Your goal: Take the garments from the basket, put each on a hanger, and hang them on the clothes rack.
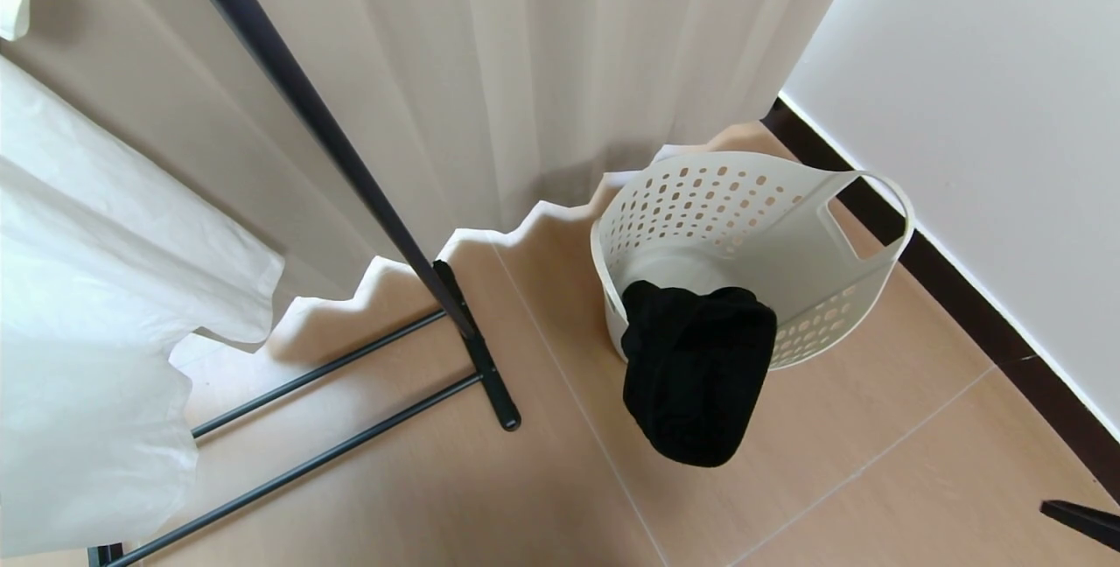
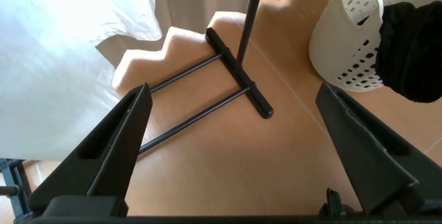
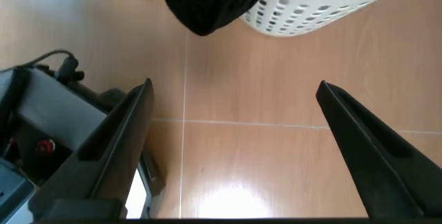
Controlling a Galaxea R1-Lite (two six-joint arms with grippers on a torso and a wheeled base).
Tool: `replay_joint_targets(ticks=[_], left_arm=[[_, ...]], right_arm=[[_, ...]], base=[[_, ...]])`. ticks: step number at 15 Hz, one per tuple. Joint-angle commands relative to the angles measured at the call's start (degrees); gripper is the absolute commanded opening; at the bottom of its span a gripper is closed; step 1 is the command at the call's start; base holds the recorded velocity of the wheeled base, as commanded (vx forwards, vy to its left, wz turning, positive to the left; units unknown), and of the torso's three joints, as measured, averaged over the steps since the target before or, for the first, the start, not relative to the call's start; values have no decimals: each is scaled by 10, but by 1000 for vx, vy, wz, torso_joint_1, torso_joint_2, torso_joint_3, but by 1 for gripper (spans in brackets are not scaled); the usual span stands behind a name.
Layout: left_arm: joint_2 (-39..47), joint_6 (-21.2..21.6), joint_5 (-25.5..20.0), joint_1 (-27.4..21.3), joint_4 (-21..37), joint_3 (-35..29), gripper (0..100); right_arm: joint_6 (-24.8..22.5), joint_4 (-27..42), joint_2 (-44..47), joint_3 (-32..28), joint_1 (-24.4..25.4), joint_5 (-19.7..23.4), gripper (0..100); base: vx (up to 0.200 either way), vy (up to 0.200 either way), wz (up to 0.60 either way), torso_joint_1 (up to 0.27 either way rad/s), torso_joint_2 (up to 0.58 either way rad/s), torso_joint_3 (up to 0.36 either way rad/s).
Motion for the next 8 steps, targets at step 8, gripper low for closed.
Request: replay_joint_targets(ticks=[8], left_arm=[[1,2,0,0,0,0,100]], right_arm=[[-278,-11,647,-510,82,-157,100]], base=[[0,0,0,0,0,0]])
